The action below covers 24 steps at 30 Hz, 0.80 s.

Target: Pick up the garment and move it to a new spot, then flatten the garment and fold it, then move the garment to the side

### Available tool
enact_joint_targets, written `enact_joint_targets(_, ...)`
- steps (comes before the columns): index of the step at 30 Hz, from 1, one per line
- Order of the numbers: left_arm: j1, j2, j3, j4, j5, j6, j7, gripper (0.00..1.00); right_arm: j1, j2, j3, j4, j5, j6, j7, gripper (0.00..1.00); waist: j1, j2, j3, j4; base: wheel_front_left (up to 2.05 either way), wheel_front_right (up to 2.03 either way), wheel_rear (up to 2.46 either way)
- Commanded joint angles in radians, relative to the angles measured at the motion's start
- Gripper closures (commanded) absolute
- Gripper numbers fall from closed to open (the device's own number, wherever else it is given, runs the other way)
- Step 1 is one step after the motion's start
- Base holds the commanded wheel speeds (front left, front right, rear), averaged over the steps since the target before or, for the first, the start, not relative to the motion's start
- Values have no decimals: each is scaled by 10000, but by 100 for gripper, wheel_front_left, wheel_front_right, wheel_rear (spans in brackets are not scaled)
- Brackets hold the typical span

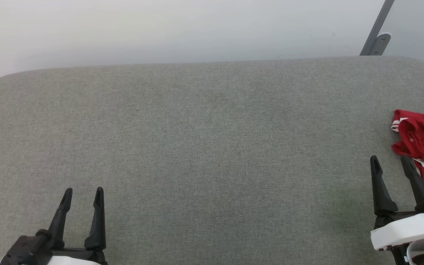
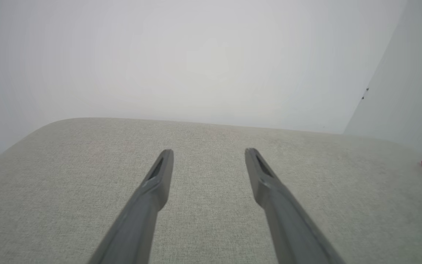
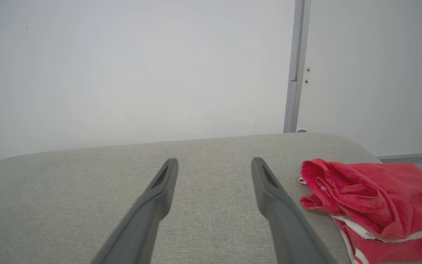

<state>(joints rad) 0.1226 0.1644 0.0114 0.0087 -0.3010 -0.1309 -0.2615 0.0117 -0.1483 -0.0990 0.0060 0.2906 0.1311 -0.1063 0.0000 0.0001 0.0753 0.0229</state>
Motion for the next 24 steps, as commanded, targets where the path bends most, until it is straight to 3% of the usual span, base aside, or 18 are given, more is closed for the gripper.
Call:
enact_joint_targets(1, -123, 33, -13, -80, 54, 10, -50, 0, 11, -3, 17, 20, 44, -10, -34, 0, 0, -1, 5, 10, 0, 0, 0)
enact_joint_targets(3, -102, 31, -33, -122, 46, 10, -50, 0, -1, 2, 20, 38, 45, -10, -47, 0, 0, -1, 10, 29, 0, 0, 0)
enact_joint_targets(4, -4, -14, -45, -67, 16, 0, 4, 100, 1, 8, 6, 47, 1, 0, -4, 100, 0, -1, 11, 29, 0, 0, 0)
enact_joint_targets(7, 75, -135, -105, 222, 5, 0, 30, 100, 71, 120, 28, 332, 10, 0, 7, 100, 0, -1, 11, 30, 0, 0, 0)
enact_joint_targets(24, -425, -187, -75, 652, -2933, 12, 642, 100, -218, 298, -16, 752, 2786, -1, 475, 100, 0, -1, -83, -4, 0, 0, 0)
